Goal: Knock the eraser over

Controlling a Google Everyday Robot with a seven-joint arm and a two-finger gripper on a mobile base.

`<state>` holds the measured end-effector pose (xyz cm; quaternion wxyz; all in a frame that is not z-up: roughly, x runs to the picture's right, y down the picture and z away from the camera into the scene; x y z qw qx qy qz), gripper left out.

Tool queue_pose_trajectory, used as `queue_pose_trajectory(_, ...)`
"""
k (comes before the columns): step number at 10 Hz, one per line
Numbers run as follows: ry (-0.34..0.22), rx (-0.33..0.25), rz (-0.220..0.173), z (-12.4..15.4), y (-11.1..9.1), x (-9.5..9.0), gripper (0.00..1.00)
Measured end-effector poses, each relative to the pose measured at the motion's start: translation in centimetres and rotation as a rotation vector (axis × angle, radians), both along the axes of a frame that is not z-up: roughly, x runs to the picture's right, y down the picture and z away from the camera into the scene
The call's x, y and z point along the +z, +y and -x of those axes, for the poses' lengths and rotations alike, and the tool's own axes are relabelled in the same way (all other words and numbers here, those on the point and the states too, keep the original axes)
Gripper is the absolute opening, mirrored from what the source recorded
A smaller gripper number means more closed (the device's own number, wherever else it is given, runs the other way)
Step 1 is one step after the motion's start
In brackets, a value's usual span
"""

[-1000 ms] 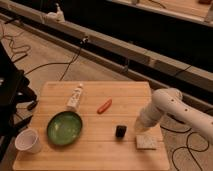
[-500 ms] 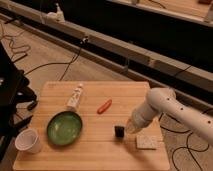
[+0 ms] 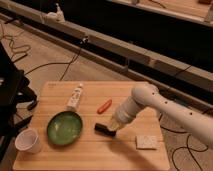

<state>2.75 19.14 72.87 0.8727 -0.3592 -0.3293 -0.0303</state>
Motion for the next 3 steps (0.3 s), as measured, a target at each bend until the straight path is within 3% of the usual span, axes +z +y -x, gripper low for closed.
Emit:
queue_pose_trajectory(1,-0.003,-0.009,-0.022,0.91,-0.54,0.66,0.0)
queue_pose_trajectory(3,0.001,-0.004,-0.021,0.78,-0.56,0.73,0.04)
